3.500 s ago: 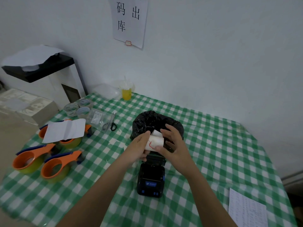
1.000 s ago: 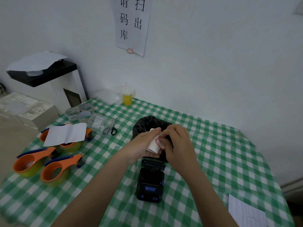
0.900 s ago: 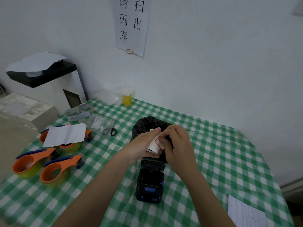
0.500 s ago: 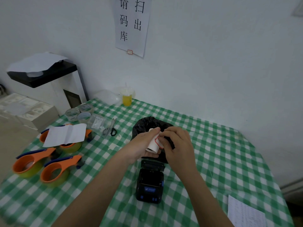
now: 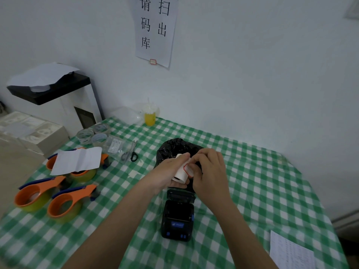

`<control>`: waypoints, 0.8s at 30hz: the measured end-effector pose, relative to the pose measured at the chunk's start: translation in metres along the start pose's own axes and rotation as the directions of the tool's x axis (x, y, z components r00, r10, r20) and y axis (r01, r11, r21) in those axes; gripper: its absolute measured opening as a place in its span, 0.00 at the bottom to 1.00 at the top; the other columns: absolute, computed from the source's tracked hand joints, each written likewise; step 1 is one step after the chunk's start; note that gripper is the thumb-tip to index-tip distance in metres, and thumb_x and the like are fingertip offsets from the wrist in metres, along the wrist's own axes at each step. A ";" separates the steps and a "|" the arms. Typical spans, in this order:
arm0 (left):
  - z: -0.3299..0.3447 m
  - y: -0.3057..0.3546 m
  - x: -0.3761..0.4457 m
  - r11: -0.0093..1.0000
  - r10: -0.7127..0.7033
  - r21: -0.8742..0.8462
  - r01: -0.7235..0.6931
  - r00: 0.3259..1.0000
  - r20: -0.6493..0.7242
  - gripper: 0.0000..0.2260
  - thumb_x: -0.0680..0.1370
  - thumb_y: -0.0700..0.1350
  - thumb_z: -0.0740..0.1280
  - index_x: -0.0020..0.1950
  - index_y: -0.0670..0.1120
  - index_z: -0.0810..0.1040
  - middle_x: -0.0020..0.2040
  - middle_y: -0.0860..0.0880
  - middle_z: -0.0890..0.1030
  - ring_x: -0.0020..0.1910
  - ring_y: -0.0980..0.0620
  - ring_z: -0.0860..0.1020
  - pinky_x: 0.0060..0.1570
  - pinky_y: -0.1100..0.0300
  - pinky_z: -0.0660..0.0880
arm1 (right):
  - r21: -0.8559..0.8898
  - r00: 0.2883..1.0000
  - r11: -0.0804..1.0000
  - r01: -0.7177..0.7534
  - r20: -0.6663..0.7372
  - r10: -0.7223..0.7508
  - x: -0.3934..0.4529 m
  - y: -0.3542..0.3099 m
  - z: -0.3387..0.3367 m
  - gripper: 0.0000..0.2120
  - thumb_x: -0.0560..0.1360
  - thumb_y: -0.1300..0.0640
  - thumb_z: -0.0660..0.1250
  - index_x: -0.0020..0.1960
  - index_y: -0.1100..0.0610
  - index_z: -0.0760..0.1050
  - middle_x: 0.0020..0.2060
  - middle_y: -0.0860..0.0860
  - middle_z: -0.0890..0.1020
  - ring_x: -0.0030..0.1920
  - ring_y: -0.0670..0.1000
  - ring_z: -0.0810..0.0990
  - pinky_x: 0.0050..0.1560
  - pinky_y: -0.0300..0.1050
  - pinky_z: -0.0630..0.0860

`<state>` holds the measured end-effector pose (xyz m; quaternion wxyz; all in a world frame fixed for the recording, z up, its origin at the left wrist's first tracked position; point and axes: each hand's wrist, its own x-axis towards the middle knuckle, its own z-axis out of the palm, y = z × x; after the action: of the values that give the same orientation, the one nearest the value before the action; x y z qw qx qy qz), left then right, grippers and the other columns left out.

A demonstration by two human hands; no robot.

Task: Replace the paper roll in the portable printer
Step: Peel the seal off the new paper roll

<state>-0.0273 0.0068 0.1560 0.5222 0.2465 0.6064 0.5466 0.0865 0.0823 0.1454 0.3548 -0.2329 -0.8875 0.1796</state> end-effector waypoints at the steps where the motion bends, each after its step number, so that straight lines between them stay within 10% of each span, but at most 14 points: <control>1: 0.000 0.000 0.000 1.000 -0.006 -0.003 0.006 1.000 -0.003 0.18 0.76 0.60 0.60 0.44 0.46 0.80 0.38 0.48 0.81 0.38 0.51 0.80 0.39 0.59 0.79 | -0.014 1.000 1.000 0.010 -0.019 -0.010 -0.001 0.000 0.001 0.12 0.73 0.51 0.59 0.43 0.57 0.77 0.45 0.51 0.77 0.48 0.46 0.69 0.50 0.45 0.72; 24: 0.000 -0.001 0.005 0.995 -0.085 -0.051 0.084 0.996 -0.027 0.16 0.76 0.58 0.61 0.43 0.46 0.78 0.30 0.50 0.81 0.30 0.53 0.78 0.41 0.56 0.79 | 0.034 0.988 0.988 0.153 -0.026 -0.153 -0.008 0.016 0.000 0.04 0.73 0.63 0.62 0.44 0.59 0.76 0.46 0.53 0.77 0.48 0.49 0.72 0.52 0.33 0.66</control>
<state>-0.0287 0.0105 0.1530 0.5420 0.1998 0.6100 0.5423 0.0964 0.0913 0.1332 0.3822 -0.1598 -0.8951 0.1650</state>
